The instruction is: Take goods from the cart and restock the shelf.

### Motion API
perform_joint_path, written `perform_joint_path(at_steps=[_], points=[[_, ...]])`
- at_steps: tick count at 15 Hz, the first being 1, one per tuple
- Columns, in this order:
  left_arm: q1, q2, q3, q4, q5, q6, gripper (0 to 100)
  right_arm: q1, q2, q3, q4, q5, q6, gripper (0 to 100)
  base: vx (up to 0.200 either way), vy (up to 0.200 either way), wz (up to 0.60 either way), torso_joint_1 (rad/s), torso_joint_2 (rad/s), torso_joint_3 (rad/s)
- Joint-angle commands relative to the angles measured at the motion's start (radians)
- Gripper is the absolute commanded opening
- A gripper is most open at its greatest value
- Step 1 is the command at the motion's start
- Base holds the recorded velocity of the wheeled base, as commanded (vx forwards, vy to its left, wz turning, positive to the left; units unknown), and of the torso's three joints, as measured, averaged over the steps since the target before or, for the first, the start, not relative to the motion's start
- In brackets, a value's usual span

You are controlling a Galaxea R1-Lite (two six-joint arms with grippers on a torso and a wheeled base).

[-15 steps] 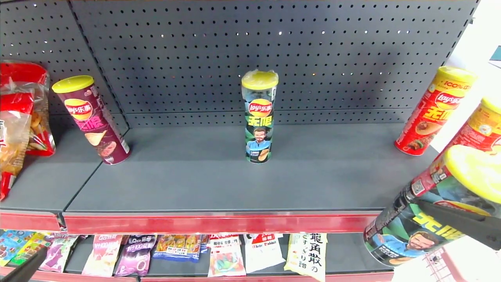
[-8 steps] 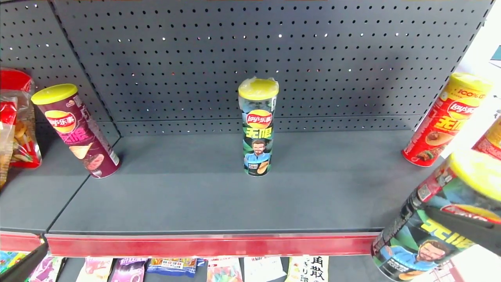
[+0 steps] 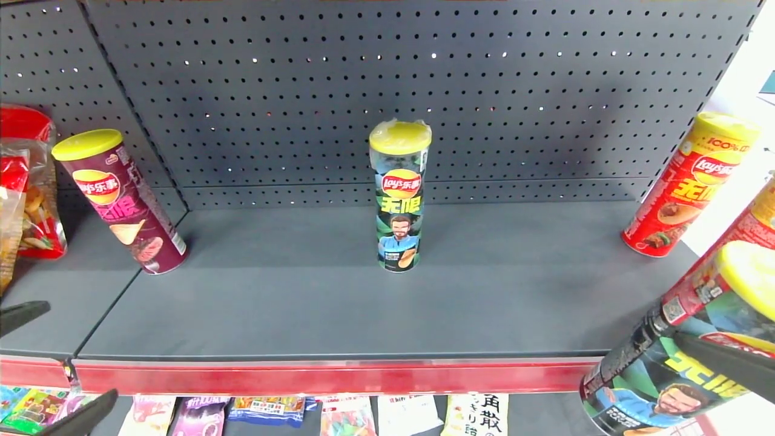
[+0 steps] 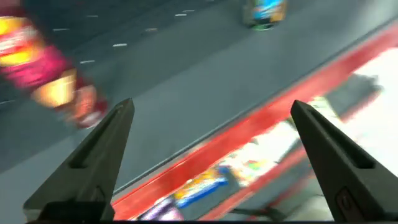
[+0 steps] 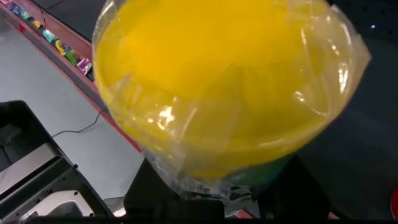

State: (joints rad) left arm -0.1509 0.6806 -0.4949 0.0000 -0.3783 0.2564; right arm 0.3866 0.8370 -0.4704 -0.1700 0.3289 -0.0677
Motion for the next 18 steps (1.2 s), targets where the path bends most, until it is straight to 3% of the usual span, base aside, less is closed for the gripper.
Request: perform_joint_path(at_steps=[1,3,5,7,8,9,10,12,14,15,17,18], points=[[-0.049,0.142,-0.077,0.002,-0.024,-0.040,100,0.000,-0.007,-0.001,0.000,-0.001,-0.001,0,0.000,0.000,0.00,0.000,0.00,0.000],[-0.084,0.237,-0.083,-0.011,0.019,-0.040,100,0.000,0.008,-0.010,0.000,0.001,-0.001,0,0.000,0.000,0.00,0.000,0.00,0.000],[-0.164,0.364,-0.088,-0.120,0.013,-0.057,100,-0.002,0.016,-0.010,0.000,-0.002,0.000,0,0.000,0.000,0.00,0.000,0.00,0.000],[-0.179,0.507,-0.099,-0.261,0.032,-0.042,100,-0.002,0.024,-0.014,0.000,-0.005,0.000,0,0.000,0.000,0.00,0.000,0.00,0.000],[-0.179,0.507,-0.099,-0.261,0.032,-0.042,100,-0.002,0.024,-0.014,0.000,-0.005,0.000,0,0.000,0.000,0.00,0.000,0.00,0.000],[-0.214,0.720,-0.212,-0.416,0.068,-0.040,100,-0.002,0.034,-0.027,0.000,-0.005,0.000,0,0.000,0.000,0.00,0.000,0.00,0.000],[-0.239,0.803,-0.292,-0.434,0.055,-0.095,100,-0.003,0.042,-0.036,0.000,-0.005,0.000,0,0.000,0.000,0.00,0.000,0.00,0.000],[-0.300,0.879,-0.406,-0.434,0.068,-0.174,100,-0.003,0.054,-0.066,0.001,-0.005,0.000,0,0.000,0.000,0.00,0.000,0.00,0.000],[-0.300,0.930,-0.456,-0.446,0.088,-0.169,100,-0.002,0.057,-0.079,0.001,-0.005,0.000,0,0.000,0.000,0.00,0.000,0.00,0.000],[-0.297,0.982,-0.530,-0.472,0.075,-0.170,100,0.000,0.060,-0.082,0.001,-0.004,0.000,0,0.000,0.000,0.00,0.000,0.00,0.000],[-0.292,1.024,-0.597,-0.472,0.029,-0.169,100,0.000,0.063,-0.083,0.001,-0.004,0.000,0,0.000,0.000,0.00,0.000,0.00,0.000],[-0.291,1.025,-0.603,-0.468,-0.028,-0.169,100,0.000,0.063,-0.083,0.001,-0.004,0.000,0,0.000,0.000,0.00,0.000,0.00,0.000]])
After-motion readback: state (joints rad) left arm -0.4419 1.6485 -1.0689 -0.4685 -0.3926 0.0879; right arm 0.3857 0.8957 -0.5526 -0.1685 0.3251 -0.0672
